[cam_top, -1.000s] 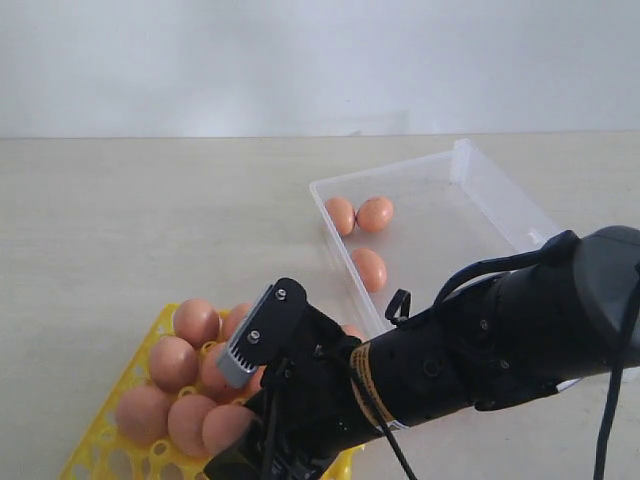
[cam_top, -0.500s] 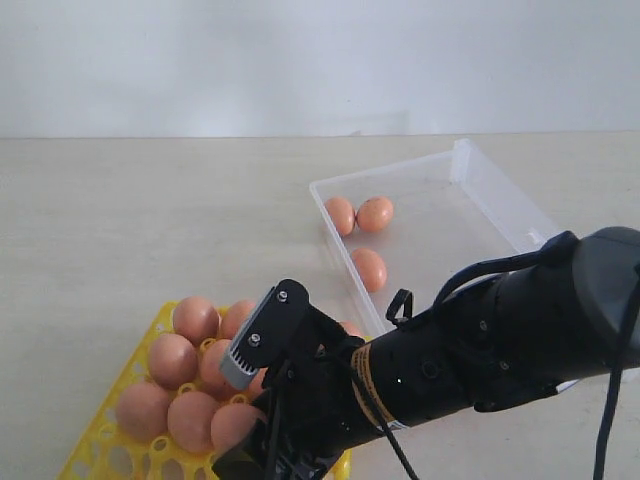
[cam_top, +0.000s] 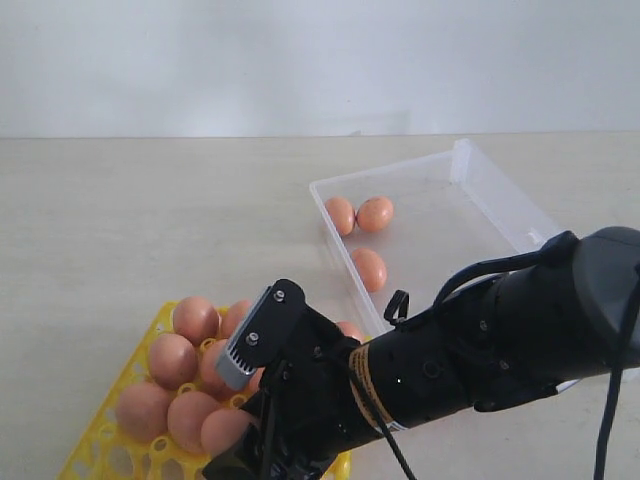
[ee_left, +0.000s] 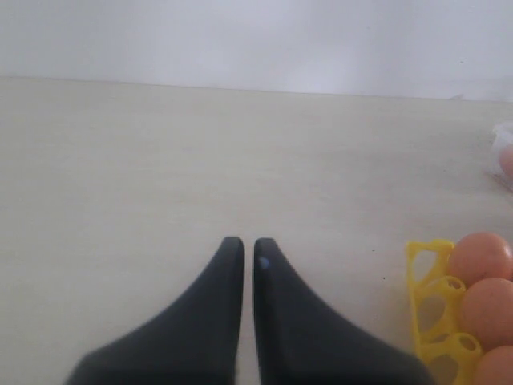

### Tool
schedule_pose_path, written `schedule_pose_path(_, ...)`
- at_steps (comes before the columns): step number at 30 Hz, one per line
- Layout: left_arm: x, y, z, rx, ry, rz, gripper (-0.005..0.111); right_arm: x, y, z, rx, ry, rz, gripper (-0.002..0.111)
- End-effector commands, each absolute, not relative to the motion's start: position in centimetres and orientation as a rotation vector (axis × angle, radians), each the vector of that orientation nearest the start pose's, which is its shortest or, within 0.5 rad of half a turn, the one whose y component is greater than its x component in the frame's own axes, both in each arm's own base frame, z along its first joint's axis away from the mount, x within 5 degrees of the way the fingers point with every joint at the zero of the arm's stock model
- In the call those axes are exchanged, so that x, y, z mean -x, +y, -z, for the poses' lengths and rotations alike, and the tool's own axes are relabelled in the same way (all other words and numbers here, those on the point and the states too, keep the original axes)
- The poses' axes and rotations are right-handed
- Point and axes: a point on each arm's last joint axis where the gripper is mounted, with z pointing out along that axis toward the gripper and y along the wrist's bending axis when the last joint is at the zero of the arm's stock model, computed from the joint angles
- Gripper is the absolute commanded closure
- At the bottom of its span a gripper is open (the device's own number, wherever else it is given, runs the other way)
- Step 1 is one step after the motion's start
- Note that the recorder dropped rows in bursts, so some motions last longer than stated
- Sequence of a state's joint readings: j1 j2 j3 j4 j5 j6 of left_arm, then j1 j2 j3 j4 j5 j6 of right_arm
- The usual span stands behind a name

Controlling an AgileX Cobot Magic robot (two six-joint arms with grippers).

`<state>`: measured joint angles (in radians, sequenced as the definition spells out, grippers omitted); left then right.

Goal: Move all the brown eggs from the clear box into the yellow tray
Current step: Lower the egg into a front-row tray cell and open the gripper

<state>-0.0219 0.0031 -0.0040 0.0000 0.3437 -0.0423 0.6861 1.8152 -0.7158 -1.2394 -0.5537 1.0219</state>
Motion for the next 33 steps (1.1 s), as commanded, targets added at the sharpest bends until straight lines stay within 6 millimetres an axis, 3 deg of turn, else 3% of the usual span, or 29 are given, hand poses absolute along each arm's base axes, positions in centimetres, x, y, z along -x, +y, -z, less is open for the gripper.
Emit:
schedule_pose_path(1, -5.4, -0.1, -18.3, 0.014, 1.821, 0.043, 0.103, -21.4, 23.2, -13.0, 1.229, 2.076, -0.853, 0.06)
schedule_pose_path(24, -5.4, -0.1, -18.3, 0.014, 1.821, 0.043, 0.103, -21.8, 23.0, -14.4, 1.203, 2.031, -0.78, 0.06)
schedule_pose_path(33, -5.4, -0.1, -18.3, 0.014, 1.821, 0.043, 0.103, -22.5, 24.0, -15.8, 1.186, 1.951, -0.846, 0.06)
